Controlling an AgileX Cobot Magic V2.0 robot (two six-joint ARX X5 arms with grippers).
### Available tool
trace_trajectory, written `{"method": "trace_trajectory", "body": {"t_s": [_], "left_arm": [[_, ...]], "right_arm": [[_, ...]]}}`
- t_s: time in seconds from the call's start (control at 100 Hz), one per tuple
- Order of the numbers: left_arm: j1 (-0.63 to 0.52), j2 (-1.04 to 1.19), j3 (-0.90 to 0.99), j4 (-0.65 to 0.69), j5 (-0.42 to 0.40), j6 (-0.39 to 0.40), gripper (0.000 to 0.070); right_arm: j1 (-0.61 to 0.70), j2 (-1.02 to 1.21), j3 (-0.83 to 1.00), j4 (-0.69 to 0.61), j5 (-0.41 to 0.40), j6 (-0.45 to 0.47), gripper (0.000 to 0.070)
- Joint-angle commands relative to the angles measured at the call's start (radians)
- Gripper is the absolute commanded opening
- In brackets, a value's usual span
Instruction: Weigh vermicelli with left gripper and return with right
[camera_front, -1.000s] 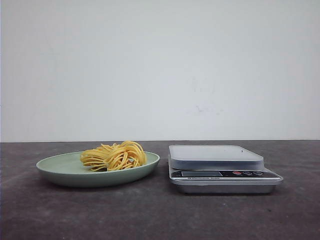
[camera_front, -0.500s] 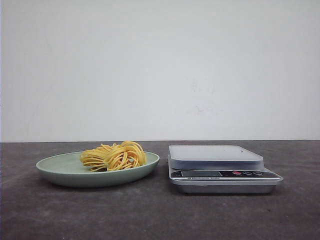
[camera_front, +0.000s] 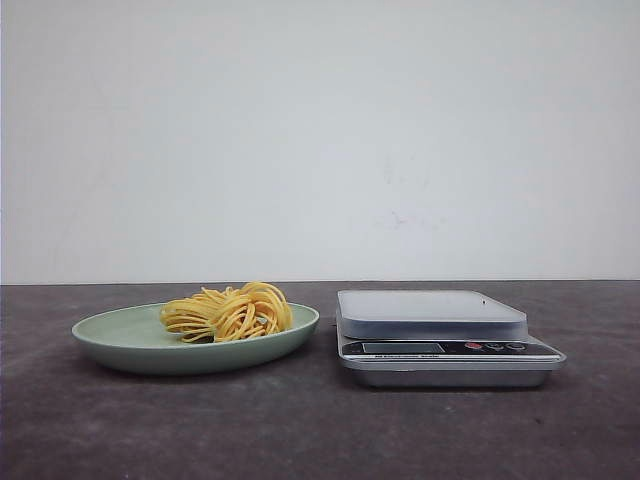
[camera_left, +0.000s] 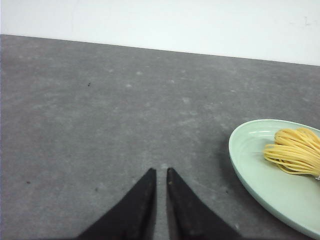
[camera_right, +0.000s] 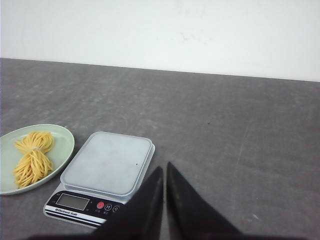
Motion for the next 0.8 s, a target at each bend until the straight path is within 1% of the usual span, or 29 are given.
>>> {"method": "trace_trajectory", "body": {"t_s": [0.0,0.29,0.39,0.5,0.56,0.66,0.79], "left_arm": [[0.002,-0.002,-0.018,-0.003,0.011,0.006,0.0],[0.002,-0.002,-0.018,-0.003,0.011,0.006,0.0],[0.002,-0.002,-0.018,-0.003,0.012,0.006,0.0],[0.002,-0.002,-0.018,-0.003,0.011,0.006,0.0],[0.002,-0.002,-0.018,-0.003,0.011,0.006,0.0],[0.002,-0.002,-0.018,-0.003,0.011,0.006,0.0],[0.002,-0.002,-0.018,-0.003,0.011,0.006,0.0]], "right_arm": [[0.003,0.0,0.008,0.011,0.0,0.006,0.0001],[0.004,-0.001,0.008,0.011,0.0,0.005,0.0001],[-0.018,-0.007,0.007,0.039,0.007,-0.053,0.0001],[-0.098,-0.027,-0.011,0.08,0.003,-0.108,0.0001],[-0.156,-0.049,-0.048,0.133,0.0,-0.114,0.0001],[-0.252,-0.097,-0.156,0.268,-0.008,-0.111,0.0],[-0.332,-0.17,-0.331,0.403,-0.092,-0.103,0.0001]]}}
